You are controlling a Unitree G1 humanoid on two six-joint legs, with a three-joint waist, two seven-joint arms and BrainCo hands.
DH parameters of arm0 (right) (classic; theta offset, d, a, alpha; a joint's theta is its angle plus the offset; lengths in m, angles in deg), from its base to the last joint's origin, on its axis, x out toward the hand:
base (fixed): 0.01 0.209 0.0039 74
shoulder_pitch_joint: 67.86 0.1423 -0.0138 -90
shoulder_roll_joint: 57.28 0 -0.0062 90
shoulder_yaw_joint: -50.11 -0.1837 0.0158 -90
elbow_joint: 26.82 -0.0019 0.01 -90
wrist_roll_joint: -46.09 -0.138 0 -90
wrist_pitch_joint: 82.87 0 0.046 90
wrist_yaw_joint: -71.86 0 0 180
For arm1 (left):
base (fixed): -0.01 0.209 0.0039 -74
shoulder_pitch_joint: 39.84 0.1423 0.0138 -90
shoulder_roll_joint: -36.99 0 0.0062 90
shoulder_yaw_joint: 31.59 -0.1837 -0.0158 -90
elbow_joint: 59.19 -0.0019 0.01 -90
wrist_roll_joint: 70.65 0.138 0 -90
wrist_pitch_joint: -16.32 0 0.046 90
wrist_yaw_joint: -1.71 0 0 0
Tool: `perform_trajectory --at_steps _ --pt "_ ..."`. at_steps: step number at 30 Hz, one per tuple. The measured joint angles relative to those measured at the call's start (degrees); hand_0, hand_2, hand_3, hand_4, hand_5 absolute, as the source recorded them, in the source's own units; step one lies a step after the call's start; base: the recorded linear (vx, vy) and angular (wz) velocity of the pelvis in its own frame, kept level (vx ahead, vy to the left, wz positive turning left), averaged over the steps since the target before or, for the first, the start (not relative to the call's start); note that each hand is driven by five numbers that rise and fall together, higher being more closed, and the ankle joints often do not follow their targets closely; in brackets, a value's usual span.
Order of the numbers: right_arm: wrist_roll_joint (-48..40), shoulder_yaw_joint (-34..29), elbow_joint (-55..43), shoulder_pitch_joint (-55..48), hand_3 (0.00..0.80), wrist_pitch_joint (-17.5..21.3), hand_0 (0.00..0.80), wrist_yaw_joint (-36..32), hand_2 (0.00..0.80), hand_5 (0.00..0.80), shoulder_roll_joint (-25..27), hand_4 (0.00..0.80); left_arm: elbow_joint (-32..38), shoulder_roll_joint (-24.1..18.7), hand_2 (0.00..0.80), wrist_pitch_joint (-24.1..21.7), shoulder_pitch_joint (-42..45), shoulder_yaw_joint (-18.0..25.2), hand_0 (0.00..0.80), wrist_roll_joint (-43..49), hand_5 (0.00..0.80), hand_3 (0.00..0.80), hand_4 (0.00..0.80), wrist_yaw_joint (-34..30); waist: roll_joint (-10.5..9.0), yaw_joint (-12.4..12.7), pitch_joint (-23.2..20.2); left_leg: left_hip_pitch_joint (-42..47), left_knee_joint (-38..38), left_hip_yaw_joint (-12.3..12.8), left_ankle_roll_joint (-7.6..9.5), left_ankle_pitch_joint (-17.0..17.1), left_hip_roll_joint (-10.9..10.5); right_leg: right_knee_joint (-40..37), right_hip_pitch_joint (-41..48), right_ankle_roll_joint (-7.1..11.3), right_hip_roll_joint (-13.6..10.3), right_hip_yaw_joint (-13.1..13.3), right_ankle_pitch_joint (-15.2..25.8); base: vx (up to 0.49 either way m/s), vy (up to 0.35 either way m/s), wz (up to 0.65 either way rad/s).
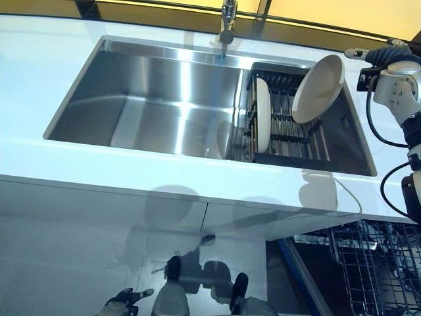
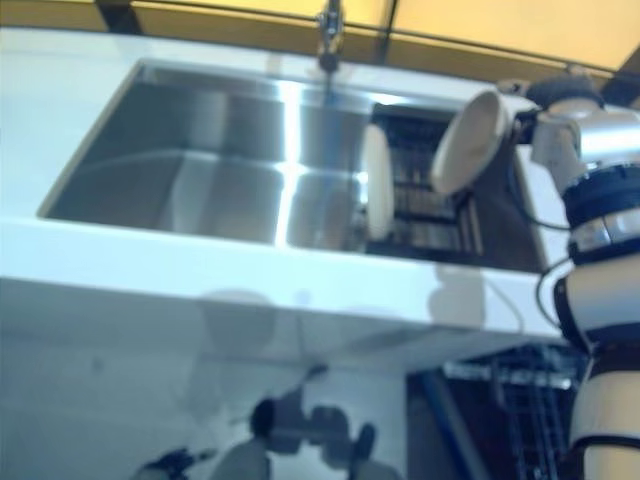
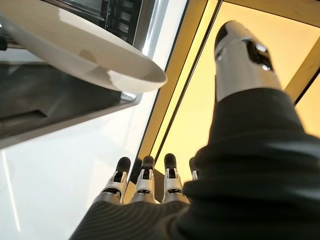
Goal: Take plates into dishwasher
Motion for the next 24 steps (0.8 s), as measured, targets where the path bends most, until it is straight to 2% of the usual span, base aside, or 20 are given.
perform_trajectory --at_steps 8,24 --pt "0.0 1.9 0.3 0.4 0.0 0.0 0.0 -0.1 0.0 0.0 0.0 0.0 0.0 0.0 0.0 -0.2 0.0 0.0 0.0 0.0 0.0 0.0 0.0 0.0 0.64 0.5 1.4 -0.2 0.0 -0.1 -0.07 0.0 0.1 0.0 -0.1 -0.03 0.1 -0.1 -0.1 -0.014 0.005 0.0" --pt "0.1 2.2 1.5 1.2 0.0 -0.1 0.0 -2.1 0.0 0.0 0.3 0.0 0.0 -0.1 0.0 -1.2 0.0 0.0 0.0 0.0 0.0 0.0 0.0 0.0 0.66 0.8 1.7 -0.7 0.0 -0.2 -0.12 0.1 0.0 0.0 -0.6 -0.03 0.1 -0.2 -0.1 0.0 0.0 0.0"
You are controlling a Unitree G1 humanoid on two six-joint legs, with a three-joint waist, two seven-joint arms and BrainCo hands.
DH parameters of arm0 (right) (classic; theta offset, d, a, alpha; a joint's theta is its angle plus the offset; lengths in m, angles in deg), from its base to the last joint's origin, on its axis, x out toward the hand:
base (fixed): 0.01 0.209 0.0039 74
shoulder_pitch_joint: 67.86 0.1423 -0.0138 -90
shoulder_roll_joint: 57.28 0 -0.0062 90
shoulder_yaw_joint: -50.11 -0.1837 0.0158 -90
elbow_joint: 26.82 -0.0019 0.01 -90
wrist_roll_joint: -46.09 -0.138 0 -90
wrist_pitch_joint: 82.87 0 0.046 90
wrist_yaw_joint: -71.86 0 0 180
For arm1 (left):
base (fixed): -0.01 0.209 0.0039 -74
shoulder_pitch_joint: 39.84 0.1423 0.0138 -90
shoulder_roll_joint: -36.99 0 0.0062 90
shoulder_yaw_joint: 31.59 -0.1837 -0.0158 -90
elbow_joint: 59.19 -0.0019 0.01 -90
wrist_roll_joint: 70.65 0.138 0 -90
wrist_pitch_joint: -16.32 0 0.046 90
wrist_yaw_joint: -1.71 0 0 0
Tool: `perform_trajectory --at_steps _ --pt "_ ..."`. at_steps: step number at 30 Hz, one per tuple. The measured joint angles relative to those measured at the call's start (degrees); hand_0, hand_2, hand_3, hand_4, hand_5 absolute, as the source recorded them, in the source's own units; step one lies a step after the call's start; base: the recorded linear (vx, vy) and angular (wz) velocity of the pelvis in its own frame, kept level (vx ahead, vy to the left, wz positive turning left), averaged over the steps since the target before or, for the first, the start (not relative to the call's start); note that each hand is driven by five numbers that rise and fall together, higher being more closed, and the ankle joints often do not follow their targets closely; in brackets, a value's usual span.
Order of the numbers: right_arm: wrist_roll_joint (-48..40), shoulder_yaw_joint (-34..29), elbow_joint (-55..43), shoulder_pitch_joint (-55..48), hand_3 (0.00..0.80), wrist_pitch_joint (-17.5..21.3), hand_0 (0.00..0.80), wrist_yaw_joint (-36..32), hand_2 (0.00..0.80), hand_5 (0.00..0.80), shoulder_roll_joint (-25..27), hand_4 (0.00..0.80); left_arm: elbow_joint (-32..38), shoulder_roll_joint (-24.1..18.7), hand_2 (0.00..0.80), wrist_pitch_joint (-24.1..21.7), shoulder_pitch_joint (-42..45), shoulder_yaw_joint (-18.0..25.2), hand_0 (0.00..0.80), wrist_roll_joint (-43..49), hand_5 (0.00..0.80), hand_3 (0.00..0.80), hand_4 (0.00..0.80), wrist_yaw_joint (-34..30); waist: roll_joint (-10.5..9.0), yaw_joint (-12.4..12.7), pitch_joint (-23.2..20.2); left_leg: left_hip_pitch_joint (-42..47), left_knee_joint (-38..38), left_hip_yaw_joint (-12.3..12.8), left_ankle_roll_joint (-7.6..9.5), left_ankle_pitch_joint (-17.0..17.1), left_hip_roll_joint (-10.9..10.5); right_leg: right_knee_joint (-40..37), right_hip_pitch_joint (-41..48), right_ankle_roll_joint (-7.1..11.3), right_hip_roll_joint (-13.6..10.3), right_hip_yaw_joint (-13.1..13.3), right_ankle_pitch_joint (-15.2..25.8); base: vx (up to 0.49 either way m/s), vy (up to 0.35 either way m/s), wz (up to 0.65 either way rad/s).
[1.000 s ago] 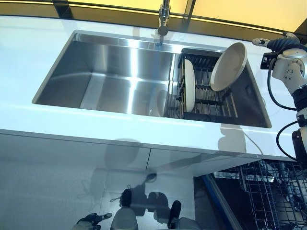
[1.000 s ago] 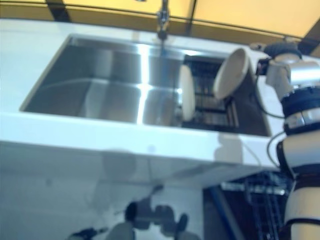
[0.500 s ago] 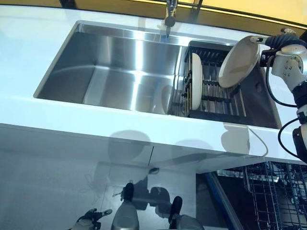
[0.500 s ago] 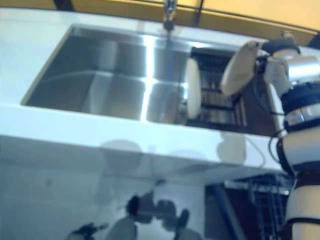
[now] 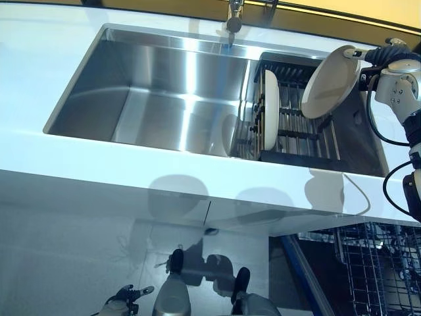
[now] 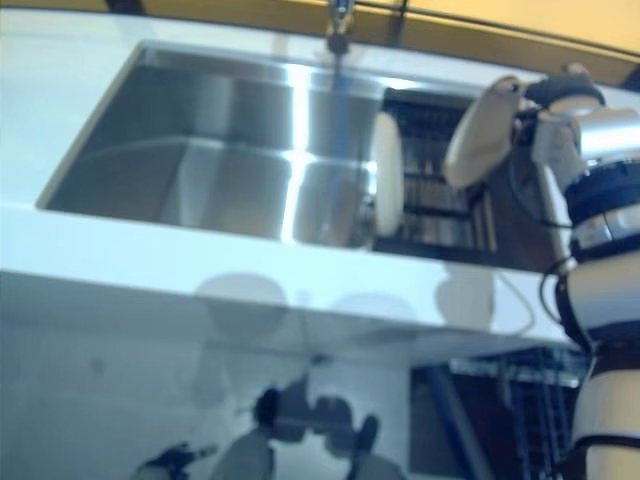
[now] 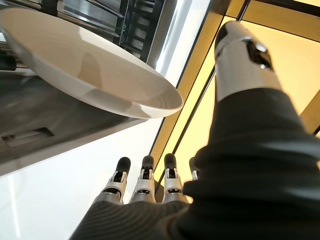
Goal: Take plates into dishwasher
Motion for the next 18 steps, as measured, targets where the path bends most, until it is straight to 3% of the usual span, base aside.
perform_trajectory --at_steps 18 --pt "0.0 0.0 0.0 0.0 0.0 -1.1 0.0 -1.3 0.0 0.0 0.0 0.0 0.8 0.0 0.0 0.0 0.0 -0.1 0.0 -2.2 0.0 0.0 0.0 0.0 0.53 -0.1 0.4 -0.2 0.0 0.0 0.0 0.0 0.0 0.0 -0.3 0.0 0.0 0.0 0.0 0.0 0.0 0.0"
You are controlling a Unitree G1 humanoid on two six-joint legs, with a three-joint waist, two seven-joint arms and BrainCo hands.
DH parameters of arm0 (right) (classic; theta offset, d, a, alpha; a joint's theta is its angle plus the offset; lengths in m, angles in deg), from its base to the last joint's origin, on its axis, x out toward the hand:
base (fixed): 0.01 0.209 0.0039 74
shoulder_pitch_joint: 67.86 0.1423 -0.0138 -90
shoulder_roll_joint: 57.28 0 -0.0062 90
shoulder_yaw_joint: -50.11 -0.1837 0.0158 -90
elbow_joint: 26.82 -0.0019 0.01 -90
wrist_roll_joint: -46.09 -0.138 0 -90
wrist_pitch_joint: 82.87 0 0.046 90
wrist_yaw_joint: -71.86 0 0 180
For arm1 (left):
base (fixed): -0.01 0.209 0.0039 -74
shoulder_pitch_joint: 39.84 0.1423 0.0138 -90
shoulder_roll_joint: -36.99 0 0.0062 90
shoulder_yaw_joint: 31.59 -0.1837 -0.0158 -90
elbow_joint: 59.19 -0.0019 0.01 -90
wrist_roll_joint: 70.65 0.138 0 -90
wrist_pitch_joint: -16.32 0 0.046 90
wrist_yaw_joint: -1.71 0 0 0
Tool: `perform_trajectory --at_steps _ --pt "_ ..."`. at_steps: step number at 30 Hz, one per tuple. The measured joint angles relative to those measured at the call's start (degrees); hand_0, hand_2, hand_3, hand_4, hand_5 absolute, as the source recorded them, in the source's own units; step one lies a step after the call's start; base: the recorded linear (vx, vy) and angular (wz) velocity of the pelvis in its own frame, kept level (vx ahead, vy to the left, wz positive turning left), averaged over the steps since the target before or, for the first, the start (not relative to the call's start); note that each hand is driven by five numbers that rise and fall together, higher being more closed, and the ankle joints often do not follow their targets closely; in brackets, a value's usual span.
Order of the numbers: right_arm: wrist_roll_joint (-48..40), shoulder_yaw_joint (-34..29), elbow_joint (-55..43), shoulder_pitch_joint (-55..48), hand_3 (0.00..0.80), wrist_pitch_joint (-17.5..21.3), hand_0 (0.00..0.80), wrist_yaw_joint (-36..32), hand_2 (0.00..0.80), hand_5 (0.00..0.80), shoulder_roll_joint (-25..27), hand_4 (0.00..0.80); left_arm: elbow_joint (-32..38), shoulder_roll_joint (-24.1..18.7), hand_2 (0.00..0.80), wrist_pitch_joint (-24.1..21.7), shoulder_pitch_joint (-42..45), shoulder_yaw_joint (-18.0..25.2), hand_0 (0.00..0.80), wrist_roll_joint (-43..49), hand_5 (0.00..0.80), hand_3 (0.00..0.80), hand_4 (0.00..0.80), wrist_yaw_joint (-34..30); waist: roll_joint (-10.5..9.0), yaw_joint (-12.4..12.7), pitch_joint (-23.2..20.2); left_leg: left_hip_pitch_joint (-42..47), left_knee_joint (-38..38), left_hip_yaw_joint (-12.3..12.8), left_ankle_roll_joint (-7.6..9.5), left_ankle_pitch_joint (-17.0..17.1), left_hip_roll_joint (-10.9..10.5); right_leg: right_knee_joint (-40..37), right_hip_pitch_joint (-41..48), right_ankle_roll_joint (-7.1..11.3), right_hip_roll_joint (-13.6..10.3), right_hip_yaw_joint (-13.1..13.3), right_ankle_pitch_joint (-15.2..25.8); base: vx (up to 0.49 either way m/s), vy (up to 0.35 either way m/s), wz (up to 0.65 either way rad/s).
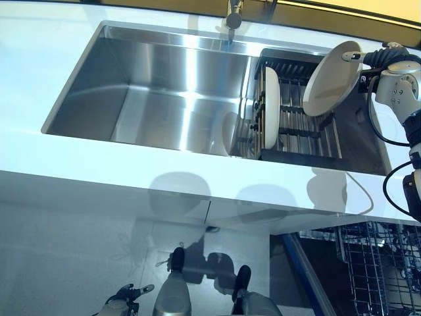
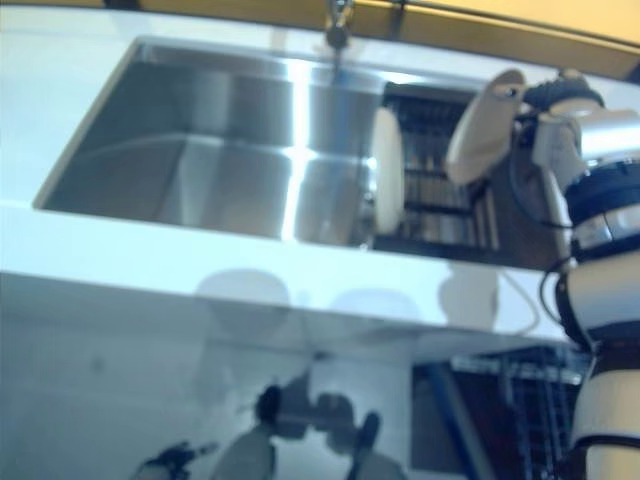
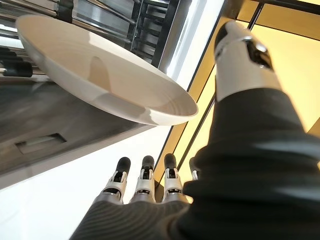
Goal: Take plates into dishwasher
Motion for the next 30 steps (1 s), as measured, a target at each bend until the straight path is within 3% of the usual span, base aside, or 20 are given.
perform_trajectory --at_steps 30 --pt "1.1 0.0 0.0 -0.2 0.0 -2.5 0.0 -4.4 0.0 0.0 -1.5 0.0 1.8 0.0 0.0 0.1 0.0 -0.2 0.0 -1.7 0.0 0.0 0.0 0.0 1.3 -0.1 0.8 -0.6 0.0 0.0 0.0 0.0 0.0 0.0 -0.6 0.0 0.0 0.0 0.0 0.0 0.0 0.0"
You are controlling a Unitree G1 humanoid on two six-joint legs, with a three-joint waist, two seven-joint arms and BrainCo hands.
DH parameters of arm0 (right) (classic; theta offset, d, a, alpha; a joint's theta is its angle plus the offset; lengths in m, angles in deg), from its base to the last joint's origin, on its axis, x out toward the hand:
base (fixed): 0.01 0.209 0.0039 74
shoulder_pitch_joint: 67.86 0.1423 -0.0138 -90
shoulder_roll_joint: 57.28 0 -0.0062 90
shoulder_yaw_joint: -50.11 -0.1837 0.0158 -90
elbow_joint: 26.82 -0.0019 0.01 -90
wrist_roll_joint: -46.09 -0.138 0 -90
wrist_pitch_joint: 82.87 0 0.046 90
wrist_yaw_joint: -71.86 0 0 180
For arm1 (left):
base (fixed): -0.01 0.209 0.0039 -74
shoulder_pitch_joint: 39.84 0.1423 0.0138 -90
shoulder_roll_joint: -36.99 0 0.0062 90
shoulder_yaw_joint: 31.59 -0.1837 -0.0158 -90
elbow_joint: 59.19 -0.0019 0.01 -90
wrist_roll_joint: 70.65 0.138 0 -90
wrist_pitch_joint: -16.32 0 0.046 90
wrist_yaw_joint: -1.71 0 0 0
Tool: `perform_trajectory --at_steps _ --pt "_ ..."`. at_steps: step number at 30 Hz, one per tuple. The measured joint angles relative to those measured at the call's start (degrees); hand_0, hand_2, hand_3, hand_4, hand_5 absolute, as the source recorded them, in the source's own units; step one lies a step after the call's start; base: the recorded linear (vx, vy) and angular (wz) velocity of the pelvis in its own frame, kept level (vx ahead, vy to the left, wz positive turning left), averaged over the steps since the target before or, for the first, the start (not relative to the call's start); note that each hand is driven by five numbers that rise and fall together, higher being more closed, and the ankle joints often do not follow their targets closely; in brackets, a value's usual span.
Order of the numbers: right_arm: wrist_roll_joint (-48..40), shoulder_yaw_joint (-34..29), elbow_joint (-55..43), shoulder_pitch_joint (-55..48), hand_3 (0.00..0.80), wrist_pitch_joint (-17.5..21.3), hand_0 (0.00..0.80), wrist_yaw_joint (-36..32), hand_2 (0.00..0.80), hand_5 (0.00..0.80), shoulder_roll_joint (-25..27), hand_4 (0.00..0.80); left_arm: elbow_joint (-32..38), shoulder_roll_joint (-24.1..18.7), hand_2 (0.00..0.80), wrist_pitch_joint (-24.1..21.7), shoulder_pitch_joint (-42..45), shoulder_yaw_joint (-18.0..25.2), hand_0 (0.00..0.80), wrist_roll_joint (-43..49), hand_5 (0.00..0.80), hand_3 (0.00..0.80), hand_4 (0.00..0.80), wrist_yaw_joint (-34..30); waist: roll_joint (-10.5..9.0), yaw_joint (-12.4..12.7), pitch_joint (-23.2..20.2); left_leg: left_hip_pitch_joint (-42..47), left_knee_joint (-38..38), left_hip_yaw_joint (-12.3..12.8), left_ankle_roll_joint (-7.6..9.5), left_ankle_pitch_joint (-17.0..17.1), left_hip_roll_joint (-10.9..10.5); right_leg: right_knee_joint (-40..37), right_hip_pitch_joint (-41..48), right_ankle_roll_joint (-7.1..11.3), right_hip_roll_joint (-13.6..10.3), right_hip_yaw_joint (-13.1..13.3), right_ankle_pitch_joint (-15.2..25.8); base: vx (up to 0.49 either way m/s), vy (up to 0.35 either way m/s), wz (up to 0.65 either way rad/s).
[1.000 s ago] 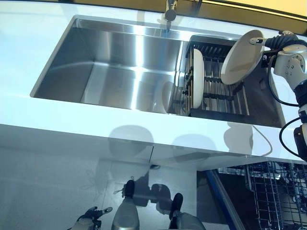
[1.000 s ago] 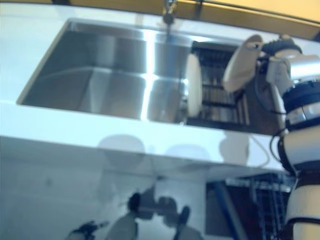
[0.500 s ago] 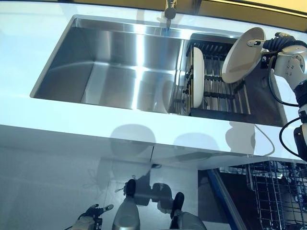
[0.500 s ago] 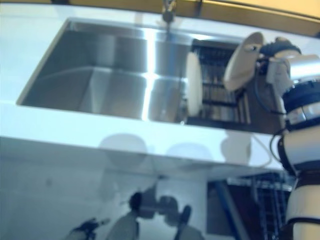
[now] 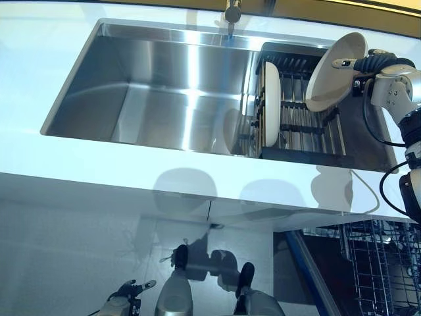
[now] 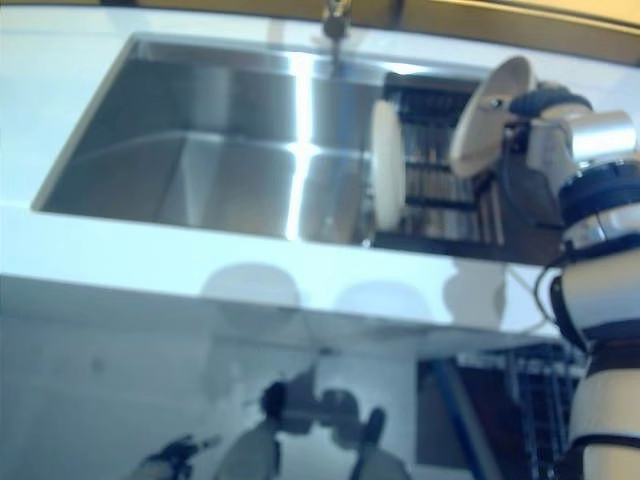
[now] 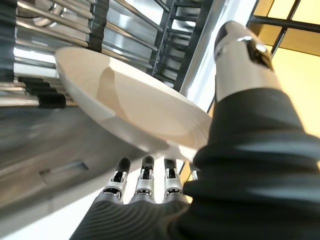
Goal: Take plates into dishwasher
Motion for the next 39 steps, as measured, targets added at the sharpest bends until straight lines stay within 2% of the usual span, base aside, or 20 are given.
perform_trajectory --at_steps 9,10,11,12,13,14,15,20,28,35,39 --pt "1.1 -0.1 0.0 0.0 0.0 -1.4 0.0 0.0 0.0 0.0 -0.2 0.0 0.9 0.0 0.0 0.3 0.0 0.0 0.0 -2.3 0.0 0.0 0.0 0.0 1.29 0.1 2.6 -0.6 0.0 0.0 -0.02 0.1 -0.1 0.0 -0.5 -0.01 0.0 -0.1 0.0 0.0 0.0 0.0" --pt "1.1 -0.1 0.0 0.0 0.066 -1.6 0.066 0.0 0.066 0.066 -0.2 0.066 1.0 0.0 0.0 0.3 0.0 0.0 0.0 -2.3 0.0 0.0 0.0 0.0 1.41 0.1 2.9 -0.6 0.0 0.0 -0.02 0.1 0.0 0.0 -0.5 -0.01 0.0 -0.2 0.0 0.0 0.0 0.0" --pt "1.1 -0.1 0.0 0.0 0.201 -1.8 0.201 0.0 0.201 0.201 -0.2 0.201 1.0 0.0 0.0 0.2 0.0 0.0 0.0 -2.3 0.0 0.0 0.0 0.0 1.47 0.1 3.0 -0.7 0.0 0.0 -0.02 0.1 0.0 0.0 -0.6 -0.01 0.0 -0.2 0.0 0.0 0.0 0.0" --pt "1.1 -0.1 0.0 0.0 0.405 -2.1 0.405 0.1 0.405 0.405 -0.2 0.405 1.1 0.0 0.0 0.2 0.0 0.0 0.0 -2.6 0.0 0.0 0.0 0.0 1.48 0.1 3.1 -0.9 0.0 0.0 -0.02 0.1 0.0 0.0 -0.9 -0.01 0.0 -0.3 0.0 0.0 0.0 0.0" --pt "1.2 -0.1 0.0 0.0 0.656 -2.2 0.656 0.1 0.656 0.656 -0.2 0.656 1.1 0.0 0.0 0.2 0.0 0.0 0.0 -2.7 0.0 0.0 0.0 0.0 1.48 0.1 3.1 -1.1 0.0 -0.1 -0.02 0.2 -0.1 0.0 -1.0 -0.01 0.0 -0.3 0.0 0.0 0.0 0.0" --pt "1.2 -0.1 0.0 0.0 0.656 -2.3 0.656 0.1 0.656 0.656 -0.2 0.656 1.1 0.0 0.0 0.2 0.0 0.0 0.0 -2.7 0.0 0.0 0.0 0.0 1.48 0.1 3.1 -1.1 0.0 -0.1 -0.01 0.2 -0.1 0.0 -1.1 -0.01 0.0 -0.3 0.0 0.0 0.0 0.0" --pt "1.3 -0.1 0.0 0.0 0.8 -2.5 0.8 0.1 0.8 0.8 -0.2 0.8 1.1 0.0 0.0 0.2 0.0 0.0 0.0 -2.7 0.0 0.0 0.0 0.0 1.48 0.0 3.1 -1.2 0.0 -0.1 -0.01 0.2 -0.1 0.0 -1.1 -0.01 0.0 -0.3 0.0 0.0 0.0 0.0" --pt "4.1 -0.1 2.2 0.0 0.8 -2.5 0.8 1.1 0.8 0.8 -0.1 0.8 1.2 0.1 0.0 0.0 0.0 0.0 0.0 -2.8 0.0 0.0 0.0 0.0 1.55 0.0 3.1 -1.4 0.0 -0.1 -0.06 0.2 -0.1 0.0 -1.3 -0.01 0.1 -0.4 0.0 -0.023 0.005 0.0" --pt "4.6 0.0 2.1 0.1 0.8 -2.0 0.8 6.0 0.8 0.8 0.0 0.8 1.1 0.1 0.0 -0.3 -0.2 0.0 0.0 -2.8 0.0 0.0 0.0 0.0 1.6 0.6 3.2 -1.4 0.0 -0.2 -0.04 0.3 -0.1 0.0 -1.2 -0.02 0.1 -0.5 0.0 0.0 0.0 0.0" --pt "4.5 0.1 2.0 0.2 0.8 -1.9 0.8 7.6 0.8 0.8 0.2 0.8 1.1 0.1 0.0 -0.3 -0.2 0.0 0.0 -2.7 0.0 0.0 0.0 0.0 1.58 0.6 3.2 -0.7 0.0 -0.6 -0.04 0.4 0.0 0.0 -0.2 -0.02 0.1 -0.9 0.0 -0.003 -0.004 0.01" --pt "4.5 0.1 1.8 0.8 0.8 -0.5 0.8 9.2 0.8 0.8 0.6 0.8 1.1 0.1 0.0 -1.0 -0.2 0.0 0.0 -2.7 0.0 0.0 0.0 0.0 1.54 0.6 3.1 0.3 0.0 -0.6 -0.03 0.4 0.0 0.0 0.9 -0.02 0.1 -1.1 0.0 0.0 -0.003 0.01"
